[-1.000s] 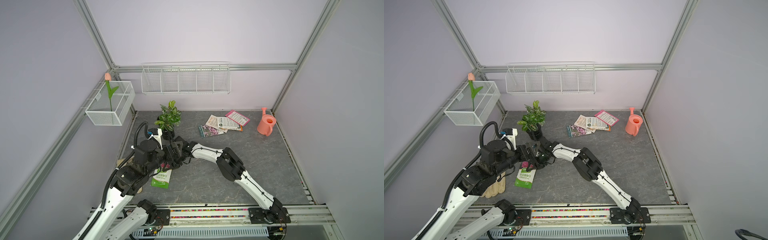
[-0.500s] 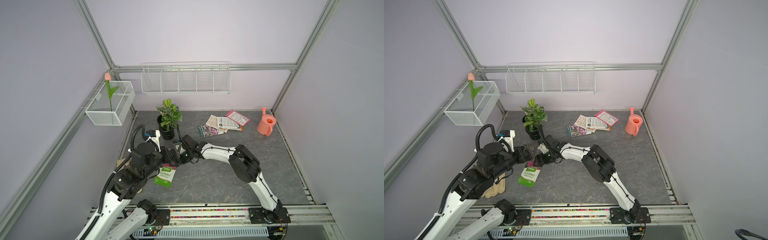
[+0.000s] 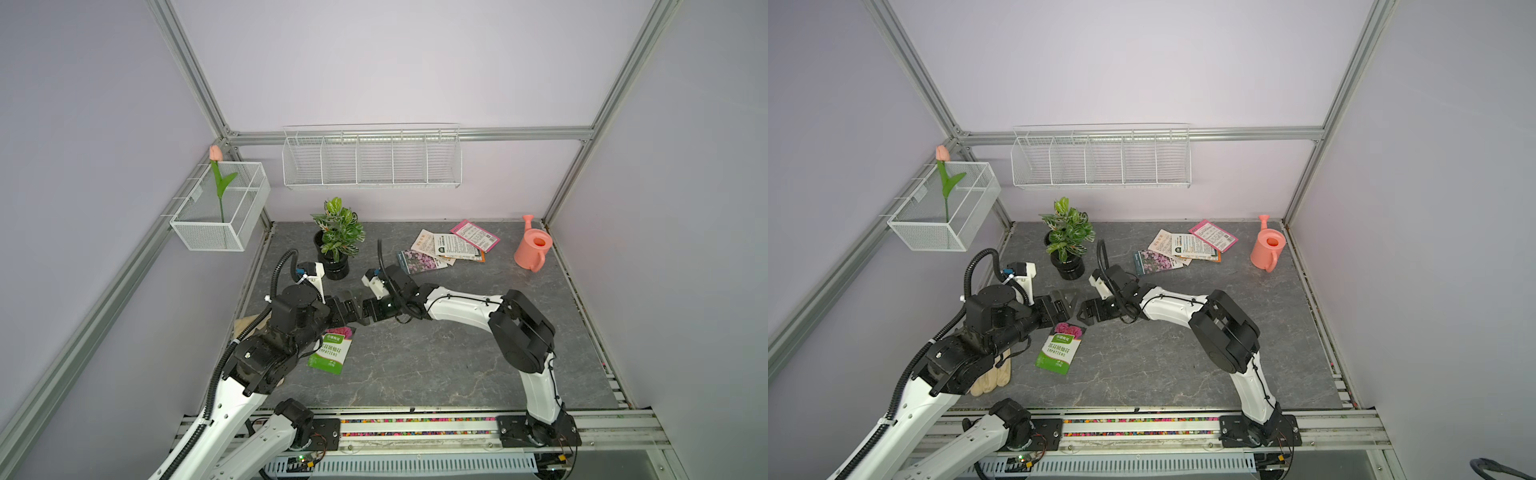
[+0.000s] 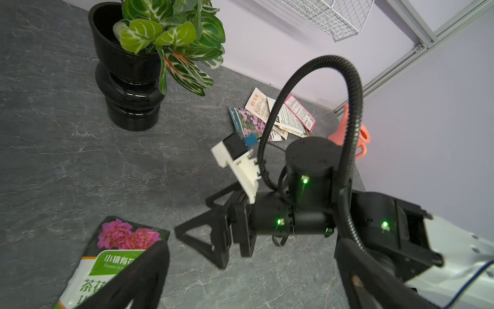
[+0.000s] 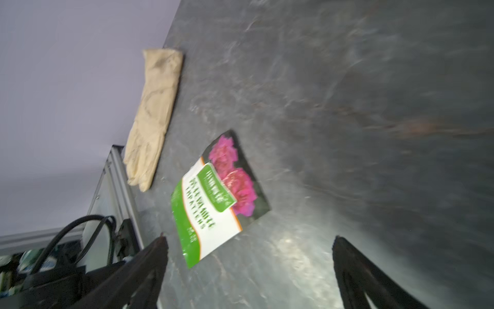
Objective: Arrange the seed packets in a row
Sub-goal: Place the seed packet at the center of the board.
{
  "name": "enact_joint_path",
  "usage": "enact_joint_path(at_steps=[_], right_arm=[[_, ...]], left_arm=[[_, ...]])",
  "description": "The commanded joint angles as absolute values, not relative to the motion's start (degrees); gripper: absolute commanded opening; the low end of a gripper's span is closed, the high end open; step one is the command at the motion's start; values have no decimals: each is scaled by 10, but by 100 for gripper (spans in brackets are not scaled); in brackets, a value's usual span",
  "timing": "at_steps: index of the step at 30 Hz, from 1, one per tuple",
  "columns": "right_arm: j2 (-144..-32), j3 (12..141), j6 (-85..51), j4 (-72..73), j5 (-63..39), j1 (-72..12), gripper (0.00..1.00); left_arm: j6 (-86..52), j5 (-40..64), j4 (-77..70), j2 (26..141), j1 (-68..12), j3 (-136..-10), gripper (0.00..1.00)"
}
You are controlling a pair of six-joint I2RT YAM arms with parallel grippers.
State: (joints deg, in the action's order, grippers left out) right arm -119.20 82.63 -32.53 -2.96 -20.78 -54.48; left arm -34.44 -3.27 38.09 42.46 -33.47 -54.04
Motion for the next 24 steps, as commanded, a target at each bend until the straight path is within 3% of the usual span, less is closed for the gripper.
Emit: enact_joint_path(at_steps=[1, 24], right_arm=[[-1226, 815, -388, 17, -260, -575, 99], [-1294, 855, -419, 40, -275, -592, 100]], left_arm=[[-341, -57, 398, 417, -332, -549, 100], [-353, -55, 388, 410, -333, -535, 100]])
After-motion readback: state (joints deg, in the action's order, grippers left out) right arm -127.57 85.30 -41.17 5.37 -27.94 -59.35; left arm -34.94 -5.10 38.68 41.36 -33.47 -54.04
